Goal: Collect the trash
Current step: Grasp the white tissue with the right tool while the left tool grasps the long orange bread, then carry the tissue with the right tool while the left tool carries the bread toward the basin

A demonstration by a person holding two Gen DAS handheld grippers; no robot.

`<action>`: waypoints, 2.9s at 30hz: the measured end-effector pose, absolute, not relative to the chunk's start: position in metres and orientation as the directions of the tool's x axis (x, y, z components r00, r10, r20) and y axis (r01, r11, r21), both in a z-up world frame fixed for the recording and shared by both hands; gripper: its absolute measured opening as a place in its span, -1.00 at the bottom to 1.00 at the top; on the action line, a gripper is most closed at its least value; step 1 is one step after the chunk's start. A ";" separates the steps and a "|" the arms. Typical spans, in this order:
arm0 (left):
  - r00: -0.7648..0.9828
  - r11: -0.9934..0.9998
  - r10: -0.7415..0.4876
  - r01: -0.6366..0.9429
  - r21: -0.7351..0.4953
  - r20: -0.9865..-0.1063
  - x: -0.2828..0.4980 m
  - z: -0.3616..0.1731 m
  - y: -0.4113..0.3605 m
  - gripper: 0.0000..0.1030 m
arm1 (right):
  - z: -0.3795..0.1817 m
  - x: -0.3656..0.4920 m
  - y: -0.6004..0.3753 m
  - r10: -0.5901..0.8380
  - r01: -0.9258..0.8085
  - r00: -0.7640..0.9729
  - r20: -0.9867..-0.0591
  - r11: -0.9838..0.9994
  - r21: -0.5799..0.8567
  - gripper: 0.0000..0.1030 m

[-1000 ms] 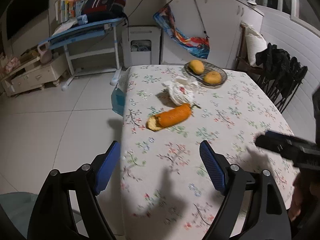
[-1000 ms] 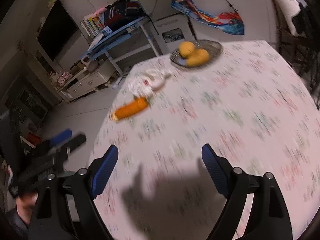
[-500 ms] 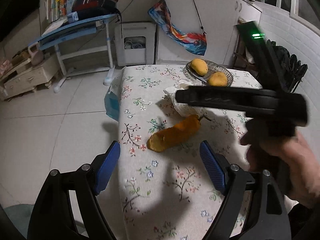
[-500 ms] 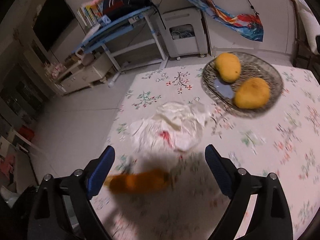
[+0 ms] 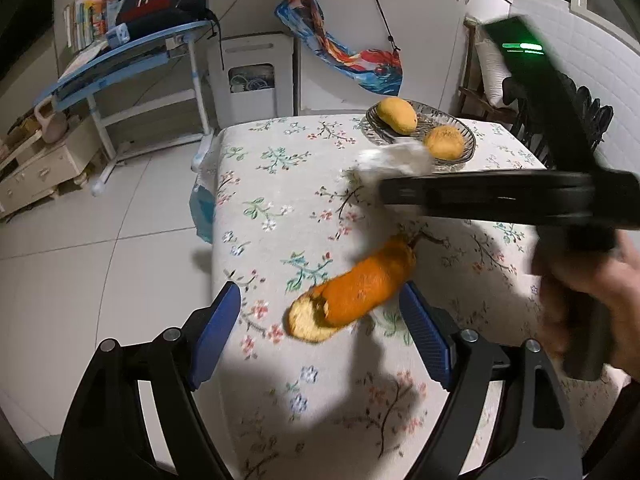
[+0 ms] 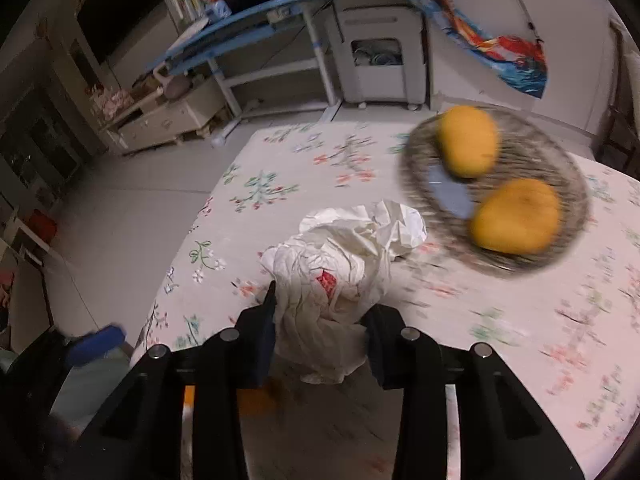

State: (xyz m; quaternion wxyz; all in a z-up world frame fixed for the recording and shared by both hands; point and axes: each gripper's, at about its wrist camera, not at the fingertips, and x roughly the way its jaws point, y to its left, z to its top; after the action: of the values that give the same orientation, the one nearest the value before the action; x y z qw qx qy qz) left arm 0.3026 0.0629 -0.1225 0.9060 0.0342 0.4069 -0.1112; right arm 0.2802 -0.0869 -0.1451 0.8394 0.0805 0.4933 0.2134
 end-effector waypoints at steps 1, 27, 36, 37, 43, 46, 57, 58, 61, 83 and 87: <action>0.644 0.970 -0.180 0.240 -0.027 -0.744 0.305 -0.124 0.059 0.52 | -0.143 0.278 -0.093 0.443 -0.273 0.423 -0.790 0.894 0.355 -0.26; 0.612 0.943 -0.073 0.300 0.145 -0.787 0.251 -0.113 -0.010 -0.62 | -0.117 0.126 -0.217 0.513 -0.159 0.452 -0.729 0.851 0.500 -0.23; 0.649 0.970 -0.078 0.224 0.092 -0.757 0.206 -0.086 -0.005 -0.60 | -0.110 0.101 -0.214 0.524 -0.186 0.485 -0.700 0.844 0.503 -0.22; 0.652 0.971 -0.079 0.221 0.090 -0.754 0.201 -0.085 -0.007 -0.60 | -0.109 0.099 -0.214 0.525 -0.189 0.490 -0.696 0.843 0.503 -0.22; 0.672 0.973 -0.086 0.216 0.084 -0.736 0.174 -0.079 -0.016 -0.60 | -0.106 0.086 -0.215 0.527 -0.198 0.512 -0.678 0.841 0.504 -0.21; 0.679 0.972 -0.088 0.217 0.085 -0.729 0.162 -0.078 -0.019 -0.60 | -0.105 0.080 -0.216 0.522 -0.195 0.522 -0.675 0.843 0.502 -0.21; 0.686 0.974 -0.101 0.215 0.069 -0.720 0.122 -0.079 -0.023 -0.60 | -0.101 0.058 -0.222 0.506 -0.190 0.546 -0.668 0.851 0.489 -0.20; 0.684 0.974 -0.106 0.217 0.063 -0.722 0.119 -0.080 -0.023 -0.60 | -0.101 0.056 -0.222 0.506 -0.187 0.545 -0.668 0.850 0.492 -0.20; 0.683 0.972 -0.112 0.228 0.064 -0.722 0.111 -0.082 -0.027 -0.60 | -0.104 0.045 -0.220 0.510 -0.186 0.537 -0.672 0.848 0.496 -0.20; 0.729 0.972 -0.161 0.233 0.019 -0.665 0.047 -0.081 -0.029 -0.60 | -0.101 -0.016 -0.225 0.492 -0.191 0.563 -0.664 0.859 0.475 -0.20; 0.739 0.974 -0.167 0.227 0.008 -0.652 0.035 -0.079 -0.026 -0.60 | -0.101 -0.025 -0.225 0.494 -0.194 0.558 -0.667 0.859 0.474 -0.19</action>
State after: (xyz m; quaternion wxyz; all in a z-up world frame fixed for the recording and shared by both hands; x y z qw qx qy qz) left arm 0.0347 -0.0265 -0.0794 0.9316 0.0437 0.3450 -0.1059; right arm -0.0249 -0.2248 -0.1013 0.8649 0.1761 0.4259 0.1987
